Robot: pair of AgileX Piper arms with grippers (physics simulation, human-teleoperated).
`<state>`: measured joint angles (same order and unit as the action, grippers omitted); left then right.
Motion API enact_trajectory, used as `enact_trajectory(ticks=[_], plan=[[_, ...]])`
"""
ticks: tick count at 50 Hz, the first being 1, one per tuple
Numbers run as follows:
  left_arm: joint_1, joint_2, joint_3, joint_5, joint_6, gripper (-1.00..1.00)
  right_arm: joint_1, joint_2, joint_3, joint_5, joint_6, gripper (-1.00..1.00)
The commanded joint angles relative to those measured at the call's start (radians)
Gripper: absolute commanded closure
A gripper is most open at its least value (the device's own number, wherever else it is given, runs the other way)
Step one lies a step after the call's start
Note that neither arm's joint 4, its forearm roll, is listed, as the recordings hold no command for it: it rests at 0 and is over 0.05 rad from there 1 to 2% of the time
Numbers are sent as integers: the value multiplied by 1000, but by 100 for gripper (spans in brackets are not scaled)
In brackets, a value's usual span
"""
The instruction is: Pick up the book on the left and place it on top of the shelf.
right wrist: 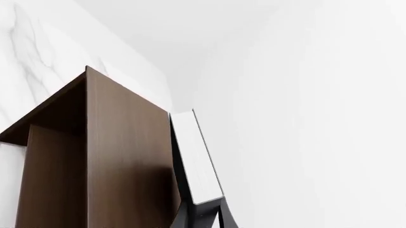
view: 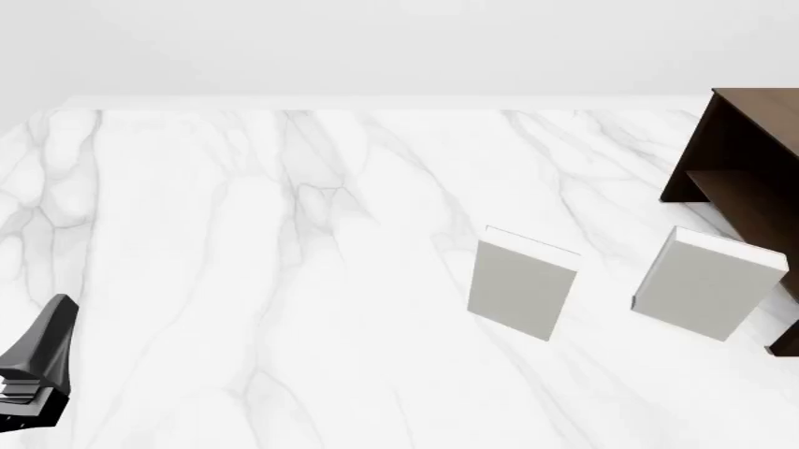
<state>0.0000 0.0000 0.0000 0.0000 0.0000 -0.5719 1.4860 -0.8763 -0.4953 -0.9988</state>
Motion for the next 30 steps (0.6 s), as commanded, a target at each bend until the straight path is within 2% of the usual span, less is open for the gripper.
enact_trajectory(ticks=[1, 12, 13, 30], plan=[[0, 0, 0, 0, 0, -100, -7, 12, -5, -29, 8, 100], [0, 0, 0, 0, 0, -100, -3, 30, -3, -14, 13, 100], [0, 0, 0, 0, 0, -100, -4, 28, 0, -15, 12, -100], [0, 0, 0, 0, 0, -100, 5, 5, 15, 17, 58, -100]])
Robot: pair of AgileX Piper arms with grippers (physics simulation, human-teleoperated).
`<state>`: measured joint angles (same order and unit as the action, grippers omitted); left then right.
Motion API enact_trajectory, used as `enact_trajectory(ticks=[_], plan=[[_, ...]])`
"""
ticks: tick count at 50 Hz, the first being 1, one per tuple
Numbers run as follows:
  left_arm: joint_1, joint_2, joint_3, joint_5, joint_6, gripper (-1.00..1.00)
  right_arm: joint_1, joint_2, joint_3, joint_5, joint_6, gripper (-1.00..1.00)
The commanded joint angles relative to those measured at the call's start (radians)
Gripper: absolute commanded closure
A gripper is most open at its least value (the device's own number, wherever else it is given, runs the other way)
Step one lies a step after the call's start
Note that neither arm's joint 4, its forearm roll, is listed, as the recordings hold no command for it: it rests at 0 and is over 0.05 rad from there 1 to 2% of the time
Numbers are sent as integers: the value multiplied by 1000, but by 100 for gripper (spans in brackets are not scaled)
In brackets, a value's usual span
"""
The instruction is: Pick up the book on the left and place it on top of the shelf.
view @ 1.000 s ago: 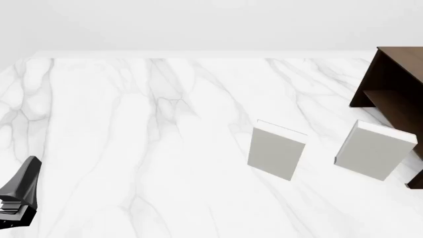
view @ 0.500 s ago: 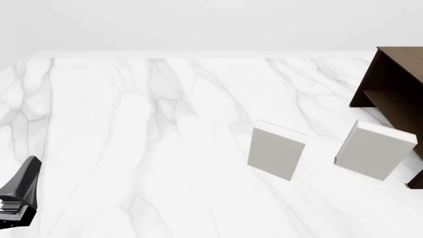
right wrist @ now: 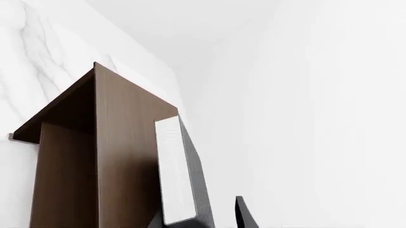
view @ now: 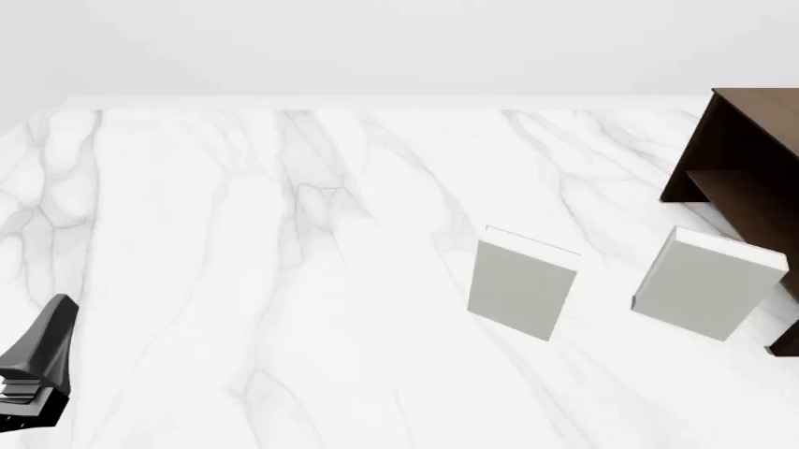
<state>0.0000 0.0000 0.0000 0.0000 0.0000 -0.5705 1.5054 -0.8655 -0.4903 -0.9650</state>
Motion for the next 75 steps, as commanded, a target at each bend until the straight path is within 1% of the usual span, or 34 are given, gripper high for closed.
enact_trajectory(ticks=[1, 5, 17, 18, 26, 34, 47, 49, 58, 67, 75], plan=[[0, 0, 0, 0, 0, -100, 4, -14, 4, 12, 24, -100], [0, 0, 0, 0, 0, -100, 5, -38, 36, 10, 40, -100], [0, 0, 0, 0, 0, -100, -11, -116, 126, 5, 58, -100], [0, 0, 0, 0, 0, -100, -14, -127, 128, 16, 70, -100], [0, 0, 0, 0, 0, -100, -11, -197, 159, 44, 93, -100], [0, 0, 0, 0, 0, -100, -10, -232, 208, 34, 123, -100], [0, 0, 0, 0, 0, -100, 3, -253, 195, 47, 154, -100], [0, 0, 0, 0, 0, -100, 12, -263, 188, 56, 170, -100], [0, 0, 0, 0, 0, -100, 39, -294, 191, 60, 208, -100], [0, 0, 0, 0, 0, -100, 50, -364, 169, 112, 246, -100], [0, 0, 0, 0, 0, -100, 55, -393, 166, 130, 264, -100]])
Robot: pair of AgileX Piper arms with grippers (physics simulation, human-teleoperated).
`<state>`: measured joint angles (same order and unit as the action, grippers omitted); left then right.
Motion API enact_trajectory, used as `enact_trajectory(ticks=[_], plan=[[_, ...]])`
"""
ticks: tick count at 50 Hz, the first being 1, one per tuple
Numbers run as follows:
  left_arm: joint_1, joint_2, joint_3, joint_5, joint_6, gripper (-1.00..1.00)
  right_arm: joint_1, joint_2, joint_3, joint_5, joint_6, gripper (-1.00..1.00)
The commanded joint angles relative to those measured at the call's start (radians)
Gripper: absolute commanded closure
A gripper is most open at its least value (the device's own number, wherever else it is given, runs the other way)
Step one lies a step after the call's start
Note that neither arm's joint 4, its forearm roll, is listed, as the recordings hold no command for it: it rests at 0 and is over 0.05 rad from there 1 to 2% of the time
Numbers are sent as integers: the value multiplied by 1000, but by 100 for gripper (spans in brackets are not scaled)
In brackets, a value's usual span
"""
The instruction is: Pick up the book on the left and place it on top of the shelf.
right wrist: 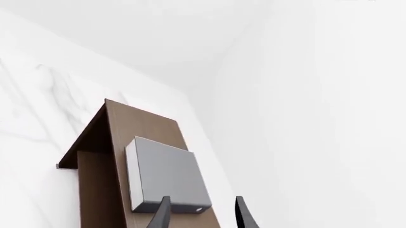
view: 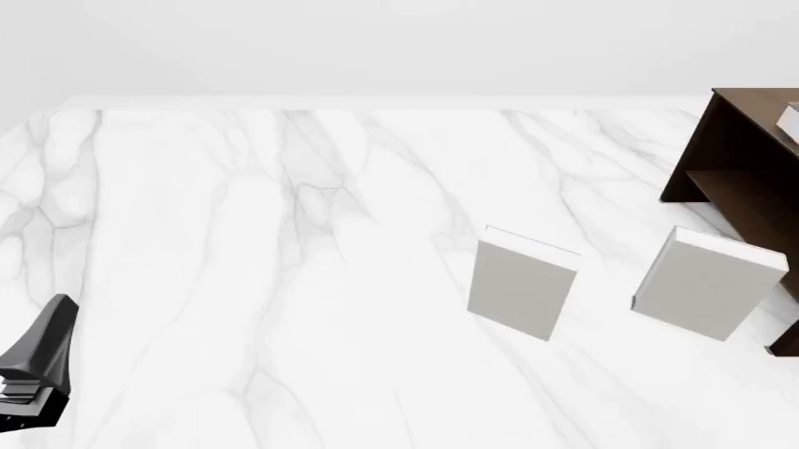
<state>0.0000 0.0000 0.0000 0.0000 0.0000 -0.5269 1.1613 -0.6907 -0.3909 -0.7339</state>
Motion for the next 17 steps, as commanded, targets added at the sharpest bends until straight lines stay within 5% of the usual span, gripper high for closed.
enact_trajectory(ticks=[1, 17], plan=[[0, 0, 0, 0, 0, -100, 13, -51, -8, 30, 34, -100], [0, 0, 0, 0, 0, -100, 45, -140, 8, 46, 109, -100]])
